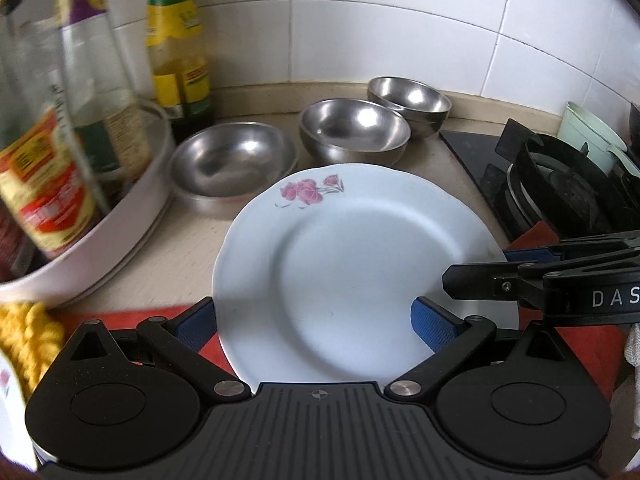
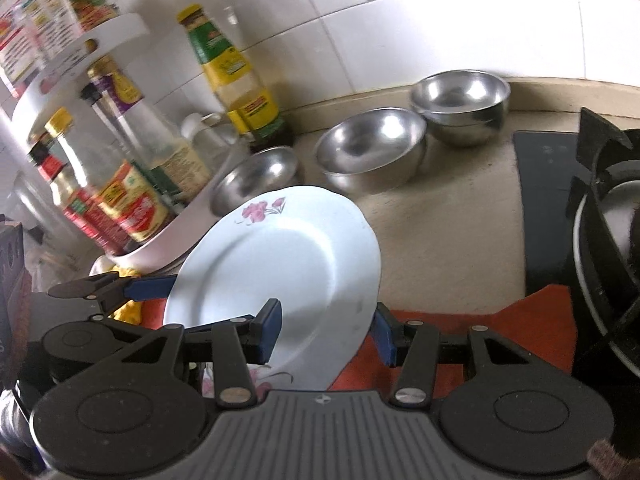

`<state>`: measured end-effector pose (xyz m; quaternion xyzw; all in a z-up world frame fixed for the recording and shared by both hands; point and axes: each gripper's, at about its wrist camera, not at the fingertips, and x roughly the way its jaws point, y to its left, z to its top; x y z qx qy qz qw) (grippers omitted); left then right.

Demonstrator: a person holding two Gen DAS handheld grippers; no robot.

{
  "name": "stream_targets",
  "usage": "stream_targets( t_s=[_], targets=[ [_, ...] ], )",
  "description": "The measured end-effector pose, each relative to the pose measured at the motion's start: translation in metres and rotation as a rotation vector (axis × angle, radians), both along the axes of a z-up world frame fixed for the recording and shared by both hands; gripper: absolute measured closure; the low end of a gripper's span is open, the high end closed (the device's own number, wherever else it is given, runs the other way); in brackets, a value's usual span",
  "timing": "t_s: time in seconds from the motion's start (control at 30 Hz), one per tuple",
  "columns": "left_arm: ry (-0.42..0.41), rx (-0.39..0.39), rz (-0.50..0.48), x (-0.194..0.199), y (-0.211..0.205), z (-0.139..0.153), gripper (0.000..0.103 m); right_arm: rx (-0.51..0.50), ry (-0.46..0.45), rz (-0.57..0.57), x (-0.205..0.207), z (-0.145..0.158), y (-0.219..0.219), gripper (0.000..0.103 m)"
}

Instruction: Organize plates and bowls

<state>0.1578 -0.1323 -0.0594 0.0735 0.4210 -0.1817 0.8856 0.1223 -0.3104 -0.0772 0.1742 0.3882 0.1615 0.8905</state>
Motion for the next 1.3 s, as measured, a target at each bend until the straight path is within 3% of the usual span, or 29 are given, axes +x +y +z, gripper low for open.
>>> stream_targets(
  t_s=[0.57,1.07,1.3],
  targets=[
    [-0.006,0.005,0.126,-0.061,0.034,0.009,0.001,-0.002,-0.009,0.14,-0.036,0.004,0.035,0.057],
    [0.092,-0.002,0.225,-0.105,0.046,-0.019,0.002,-0.04,0.072,0.253,-0.064,-0.023,0.056,0.057],
    [0.082,0.005,0.245,-0.11,0.044,-0.021,0.001,-0.068,0.072,0.287,-0.062,-0.028,0.061,0.057]
  ],
)
